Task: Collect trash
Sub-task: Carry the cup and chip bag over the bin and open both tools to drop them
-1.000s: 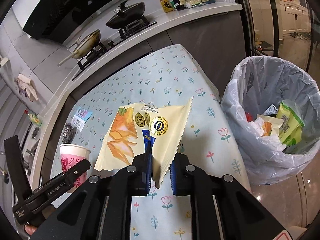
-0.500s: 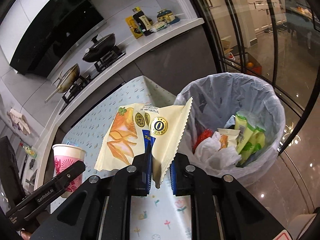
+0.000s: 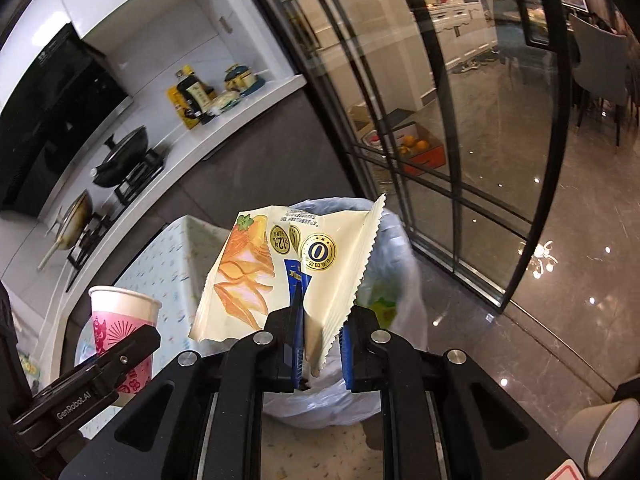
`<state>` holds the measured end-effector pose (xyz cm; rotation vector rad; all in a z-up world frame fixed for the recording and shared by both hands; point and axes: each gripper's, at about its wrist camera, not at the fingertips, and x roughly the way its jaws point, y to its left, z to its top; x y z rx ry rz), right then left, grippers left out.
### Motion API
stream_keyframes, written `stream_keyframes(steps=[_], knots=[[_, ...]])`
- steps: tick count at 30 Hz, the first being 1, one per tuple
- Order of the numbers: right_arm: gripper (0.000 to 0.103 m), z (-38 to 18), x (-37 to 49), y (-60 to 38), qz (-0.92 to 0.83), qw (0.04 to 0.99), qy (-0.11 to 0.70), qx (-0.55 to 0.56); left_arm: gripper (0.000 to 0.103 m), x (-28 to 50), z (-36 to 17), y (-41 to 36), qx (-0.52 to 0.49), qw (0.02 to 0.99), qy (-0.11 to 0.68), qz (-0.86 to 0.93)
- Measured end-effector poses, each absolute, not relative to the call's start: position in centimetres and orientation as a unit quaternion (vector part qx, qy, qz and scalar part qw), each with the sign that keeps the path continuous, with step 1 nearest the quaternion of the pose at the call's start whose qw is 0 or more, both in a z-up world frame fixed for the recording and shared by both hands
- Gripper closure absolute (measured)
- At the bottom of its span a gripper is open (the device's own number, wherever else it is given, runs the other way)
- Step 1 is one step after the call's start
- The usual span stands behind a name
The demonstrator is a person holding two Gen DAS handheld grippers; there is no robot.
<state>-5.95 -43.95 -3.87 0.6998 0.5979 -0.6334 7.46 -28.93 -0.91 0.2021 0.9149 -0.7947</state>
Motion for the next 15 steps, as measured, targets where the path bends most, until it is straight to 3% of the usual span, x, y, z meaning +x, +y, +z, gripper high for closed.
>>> stream_keyframes(steps=[10, 15], knots=[[0.087, -5.2, -4.8, -45.5, -0.301, 0.843, 0.303, 0.327, 0.034, 8.1, -2.1, -32.3, 0.106, 0.804, 0.436, -0.389], [0.075, -5.4, -3.1, -45.0, -0.290, 0.845, 0.317, 0.318, 0.028, 8.9, -2.7, -32.4, 0.107, 0.807, 0.442, -0.376]])
